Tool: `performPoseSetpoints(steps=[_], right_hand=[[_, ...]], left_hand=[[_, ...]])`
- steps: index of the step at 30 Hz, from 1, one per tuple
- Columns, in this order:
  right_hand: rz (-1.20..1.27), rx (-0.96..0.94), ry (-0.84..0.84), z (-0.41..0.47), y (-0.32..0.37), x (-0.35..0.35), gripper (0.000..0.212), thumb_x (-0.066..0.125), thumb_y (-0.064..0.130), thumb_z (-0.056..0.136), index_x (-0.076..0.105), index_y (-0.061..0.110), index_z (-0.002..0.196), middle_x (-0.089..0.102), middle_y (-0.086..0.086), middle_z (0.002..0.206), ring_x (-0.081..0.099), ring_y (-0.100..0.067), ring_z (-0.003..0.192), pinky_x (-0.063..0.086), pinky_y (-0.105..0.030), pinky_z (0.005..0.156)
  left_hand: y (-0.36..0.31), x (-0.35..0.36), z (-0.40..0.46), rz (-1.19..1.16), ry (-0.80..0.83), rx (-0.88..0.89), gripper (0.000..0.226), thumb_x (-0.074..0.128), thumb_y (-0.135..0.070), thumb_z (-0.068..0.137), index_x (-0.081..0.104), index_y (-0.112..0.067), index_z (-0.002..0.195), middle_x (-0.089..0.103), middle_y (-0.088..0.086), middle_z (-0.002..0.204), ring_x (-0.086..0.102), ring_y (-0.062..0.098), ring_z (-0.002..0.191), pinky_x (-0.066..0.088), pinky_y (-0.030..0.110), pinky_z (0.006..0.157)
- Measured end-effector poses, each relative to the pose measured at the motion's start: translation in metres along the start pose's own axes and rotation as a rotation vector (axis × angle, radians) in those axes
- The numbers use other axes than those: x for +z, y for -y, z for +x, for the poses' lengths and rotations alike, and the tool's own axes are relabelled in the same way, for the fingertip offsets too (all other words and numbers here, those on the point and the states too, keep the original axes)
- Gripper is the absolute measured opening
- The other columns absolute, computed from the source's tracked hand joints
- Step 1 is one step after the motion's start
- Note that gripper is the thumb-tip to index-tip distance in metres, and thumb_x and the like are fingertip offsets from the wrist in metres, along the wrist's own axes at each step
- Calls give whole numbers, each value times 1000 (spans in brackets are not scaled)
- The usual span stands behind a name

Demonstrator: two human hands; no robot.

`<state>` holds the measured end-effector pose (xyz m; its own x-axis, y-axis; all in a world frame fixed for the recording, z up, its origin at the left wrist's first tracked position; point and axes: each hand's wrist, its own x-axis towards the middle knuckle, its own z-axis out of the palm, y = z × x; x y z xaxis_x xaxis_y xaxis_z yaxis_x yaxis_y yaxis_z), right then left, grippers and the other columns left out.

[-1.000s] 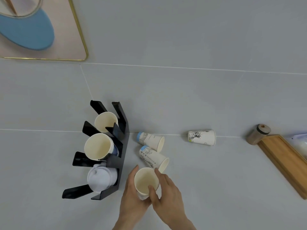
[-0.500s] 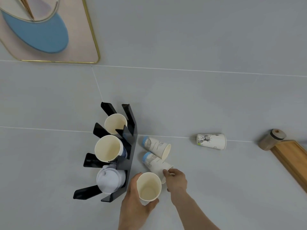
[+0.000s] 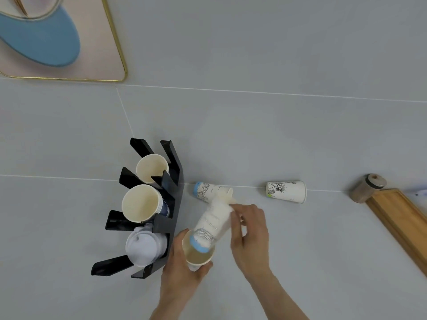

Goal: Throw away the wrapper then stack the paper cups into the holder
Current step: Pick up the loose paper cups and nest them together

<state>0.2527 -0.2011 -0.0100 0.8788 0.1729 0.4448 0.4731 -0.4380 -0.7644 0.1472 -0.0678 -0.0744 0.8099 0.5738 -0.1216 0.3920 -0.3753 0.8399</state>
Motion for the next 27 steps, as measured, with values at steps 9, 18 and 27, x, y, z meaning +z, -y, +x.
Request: performPoseSetpoints(steps=[9,18,27], right_hand=[[-42,-226,232,-46,0,15,7,67,22,91,72,26,94,63,5,124,61,-15,115,55,-25,78],[-134,40,352,-58,-23,24,61,55,41,95,44,24,153,59,10,139,62,-11,119,56,-29,93],[72,624,196,-3,-39,44,28,68,28,93,68,23,121,69,2,116,69,-15,99,57,-38,90]], left_hand=[[-4,0,0,-97,23,-29,84,83,-53,54,39,-47,125,61,-23,122,61,3,113,47,19,75],[-2,-1,3,-146,109,45,115,90,-50,51,25,-48,145,39,-32,141,44,-10,129,46,19,96],[-9,3,10,27,82,145,107,86,-45,60,22,-54,145,28,-45,136,40,-6,126,45,25,95]])
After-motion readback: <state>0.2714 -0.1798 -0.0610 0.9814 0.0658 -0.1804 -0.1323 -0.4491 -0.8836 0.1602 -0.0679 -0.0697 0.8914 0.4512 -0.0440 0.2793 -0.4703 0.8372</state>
